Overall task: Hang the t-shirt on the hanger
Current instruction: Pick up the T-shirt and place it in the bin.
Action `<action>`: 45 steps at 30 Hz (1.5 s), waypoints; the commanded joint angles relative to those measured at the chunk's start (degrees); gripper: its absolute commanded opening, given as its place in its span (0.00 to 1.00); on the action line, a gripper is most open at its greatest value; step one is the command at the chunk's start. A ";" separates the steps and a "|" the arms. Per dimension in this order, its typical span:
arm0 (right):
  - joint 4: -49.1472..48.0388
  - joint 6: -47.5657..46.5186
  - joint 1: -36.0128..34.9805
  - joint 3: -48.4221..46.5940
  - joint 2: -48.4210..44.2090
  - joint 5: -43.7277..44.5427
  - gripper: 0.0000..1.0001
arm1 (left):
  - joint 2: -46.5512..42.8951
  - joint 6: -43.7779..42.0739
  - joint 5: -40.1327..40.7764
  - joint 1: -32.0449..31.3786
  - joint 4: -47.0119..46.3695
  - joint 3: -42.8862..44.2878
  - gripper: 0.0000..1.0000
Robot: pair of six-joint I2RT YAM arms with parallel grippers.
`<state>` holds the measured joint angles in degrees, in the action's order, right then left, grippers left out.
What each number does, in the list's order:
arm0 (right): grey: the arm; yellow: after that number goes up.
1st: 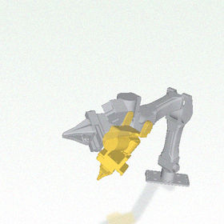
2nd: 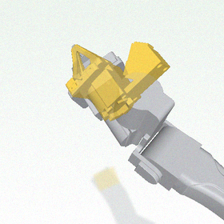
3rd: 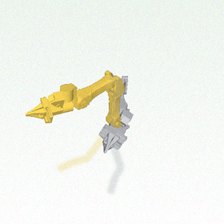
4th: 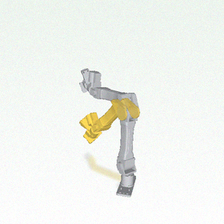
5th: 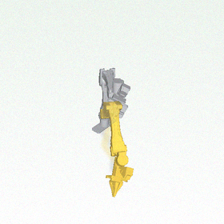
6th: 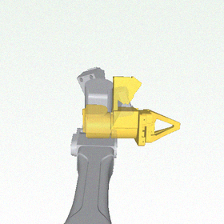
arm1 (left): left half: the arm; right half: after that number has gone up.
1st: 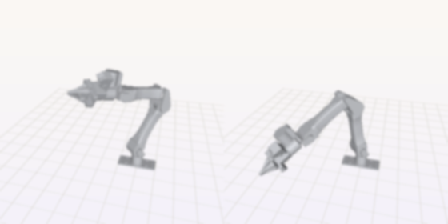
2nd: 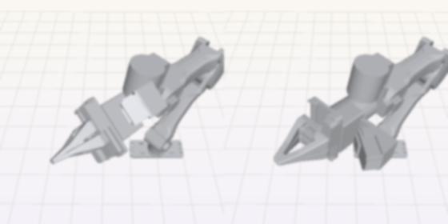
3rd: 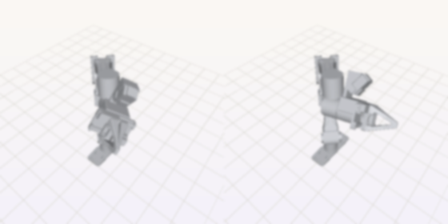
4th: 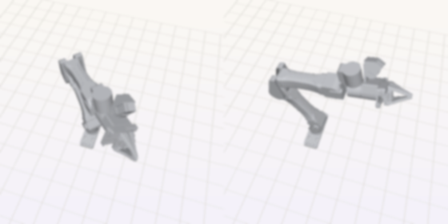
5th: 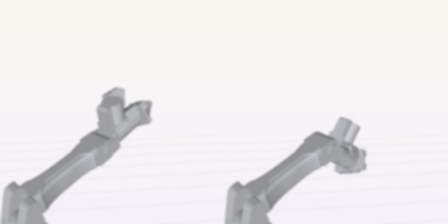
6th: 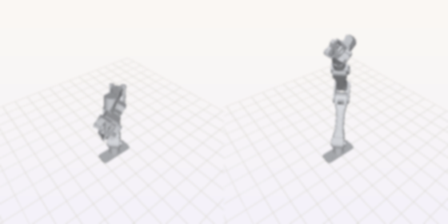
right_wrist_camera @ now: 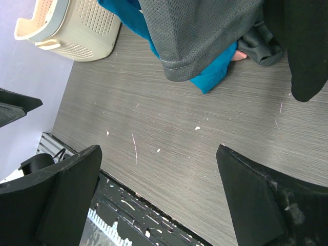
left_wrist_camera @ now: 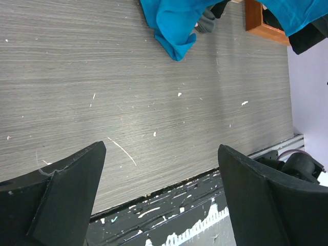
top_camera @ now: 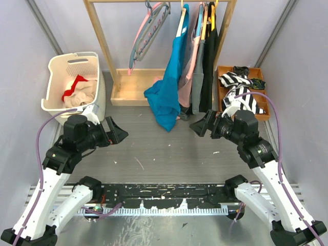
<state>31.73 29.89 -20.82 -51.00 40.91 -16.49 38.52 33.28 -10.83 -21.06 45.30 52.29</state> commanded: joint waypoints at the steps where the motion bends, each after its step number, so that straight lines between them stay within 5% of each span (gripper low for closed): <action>1: -2.55 0.03 0.02 -1.41 -0.16 -0.03 1.00 | -0.11 -0.14 -0.04 -0.03 -0.70 0.23 0.98; 18: -2.62 0.44 0.03 -2.30 0.41 -0.59 1.00 | 0.25 -0.23 1.80 -0.04 -0.07 2.18 0.98; 27: -6.05 1.58 0.00 -13.10 10.34 -4.01 1.00 | 14.38 -6.29 13.30 1.83 1.68 20.91 0.98; 35: -11.87 6.10 -0.06 -18.14 19.84 -13.47 1.00 | 25.45 -7.36 8.52 19.05 0.85 29.38 0.98; 45: -10.02 4.63 -0.04 -12.00 14.59 -15.23 1.00 | 40.28 -11.91 15.97 32.67 0.76 33.73 0.98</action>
<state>23.55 34.81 -20.82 -65.06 59.00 -29.26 74.50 24.53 0.80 9.04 46.81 82.87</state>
